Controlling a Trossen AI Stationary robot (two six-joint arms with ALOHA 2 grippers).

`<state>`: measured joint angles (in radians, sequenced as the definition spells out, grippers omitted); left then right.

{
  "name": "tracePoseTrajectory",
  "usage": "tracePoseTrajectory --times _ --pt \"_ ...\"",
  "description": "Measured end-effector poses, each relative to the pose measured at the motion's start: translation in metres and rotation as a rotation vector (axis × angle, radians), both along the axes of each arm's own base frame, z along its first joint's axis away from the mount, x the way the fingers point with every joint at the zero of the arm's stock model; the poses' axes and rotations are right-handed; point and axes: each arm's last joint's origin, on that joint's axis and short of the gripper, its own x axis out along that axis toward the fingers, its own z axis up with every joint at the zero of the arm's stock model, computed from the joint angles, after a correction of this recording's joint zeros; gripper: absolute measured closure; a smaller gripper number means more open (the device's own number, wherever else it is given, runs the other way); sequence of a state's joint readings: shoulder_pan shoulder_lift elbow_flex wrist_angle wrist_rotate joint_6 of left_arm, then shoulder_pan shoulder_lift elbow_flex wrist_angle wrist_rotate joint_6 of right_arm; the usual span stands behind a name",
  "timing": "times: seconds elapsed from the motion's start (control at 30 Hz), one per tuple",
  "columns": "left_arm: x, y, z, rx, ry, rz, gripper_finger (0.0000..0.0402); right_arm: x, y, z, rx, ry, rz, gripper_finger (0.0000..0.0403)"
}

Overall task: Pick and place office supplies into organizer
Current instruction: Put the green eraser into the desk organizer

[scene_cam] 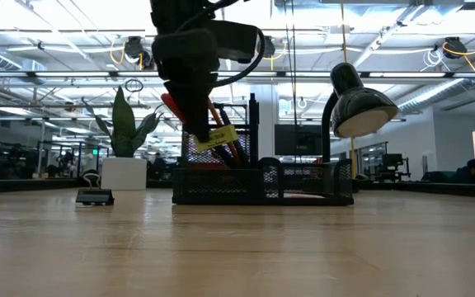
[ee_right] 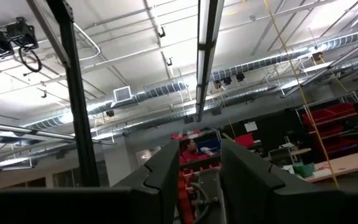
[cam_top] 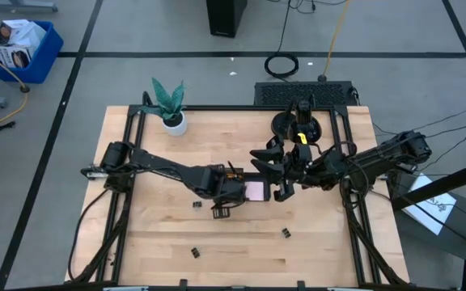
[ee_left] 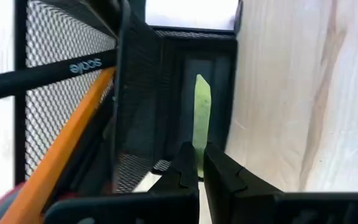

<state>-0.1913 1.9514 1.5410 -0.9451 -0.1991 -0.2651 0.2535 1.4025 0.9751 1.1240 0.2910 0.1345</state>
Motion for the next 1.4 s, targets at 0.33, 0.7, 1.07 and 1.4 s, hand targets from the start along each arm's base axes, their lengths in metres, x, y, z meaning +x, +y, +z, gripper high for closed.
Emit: tracePoseTrajectory --times 0.33,0.7,1.07,1.4 --pt "0.003 -0.001 -0.004 -0.013 0.0 -0.028 0.0401 0.0 0.0 0.0 0.0 0.0 0.0 0.0293" --pt "0.004 -0.003 -0.011 0.031 0.027 0.006 0.0401 0.0 0.0 0.0 0.002 -0.001 0.003 0.0293" --pt "0.007 -0.014 0.019 0.075 -0.005 0.053 0.0401 0.0 0.0 0.0 0.019 0.001 0.019 0.0293" --pt "-0.002 -0.042 0.021 0.162 -0.033 0.042 0.0401 0.0 0.0 -0.001 0.024 0.004 0.023 0.0293"
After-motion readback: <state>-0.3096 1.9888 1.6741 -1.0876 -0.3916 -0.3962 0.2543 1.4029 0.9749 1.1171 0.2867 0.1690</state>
